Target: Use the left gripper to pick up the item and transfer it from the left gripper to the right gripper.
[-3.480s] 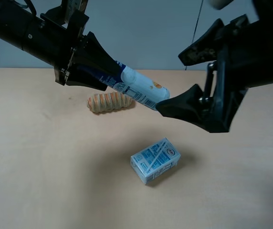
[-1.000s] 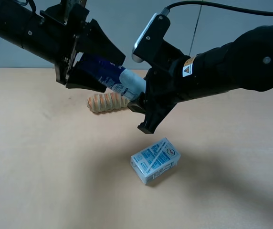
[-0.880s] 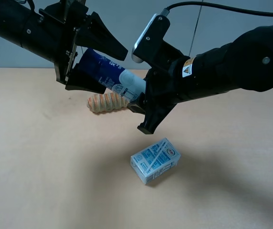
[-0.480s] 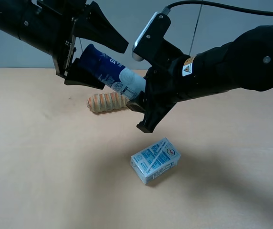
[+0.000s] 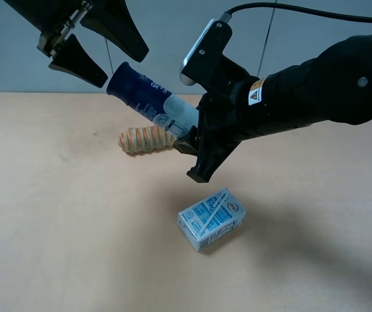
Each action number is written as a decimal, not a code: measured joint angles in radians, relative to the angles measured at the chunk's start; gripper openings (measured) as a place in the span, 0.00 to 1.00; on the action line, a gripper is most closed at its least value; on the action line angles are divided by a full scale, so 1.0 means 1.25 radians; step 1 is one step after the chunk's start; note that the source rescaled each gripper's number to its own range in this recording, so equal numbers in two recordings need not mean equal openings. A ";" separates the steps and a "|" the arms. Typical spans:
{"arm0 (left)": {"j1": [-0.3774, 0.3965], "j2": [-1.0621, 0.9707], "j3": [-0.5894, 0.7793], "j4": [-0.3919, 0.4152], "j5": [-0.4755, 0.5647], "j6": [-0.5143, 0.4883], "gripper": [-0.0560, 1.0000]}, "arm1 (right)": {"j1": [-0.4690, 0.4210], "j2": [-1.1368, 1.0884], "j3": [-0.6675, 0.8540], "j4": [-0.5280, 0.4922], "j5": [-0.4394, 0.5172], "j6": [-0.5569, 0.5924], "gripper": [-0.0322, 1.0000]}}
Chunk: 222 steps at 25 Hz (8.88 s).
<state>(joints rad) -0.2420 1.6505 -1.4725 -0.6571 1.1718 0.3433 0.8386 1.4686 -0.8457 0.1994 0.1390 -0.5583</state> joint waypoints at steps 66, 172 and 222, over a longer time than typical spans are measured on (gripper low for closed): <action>0.085 -1.324 0.780 0.571 -0.075 -0.275 0.96 | 0.000 0.000 0.000 0.000 0.014 0.042 0.12; 0.085 -1.324 0.785 0.569 -0.091 -0.265 0.96 | -0.521 0.318 -0.205 0.008 0.503 0.299 0.98; 0.085 -1.324 0.785 0.569 -0.091 -0.265 0.96 | -0.521 -1.081 0.236 -0.116 0.743 0.415 1.00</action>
<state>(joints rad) -0.1362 -0.0049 -0.4907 0.0547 1.0575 0.0122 0.1877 0.1176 -0.5511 0.0544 1.0676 -0.0395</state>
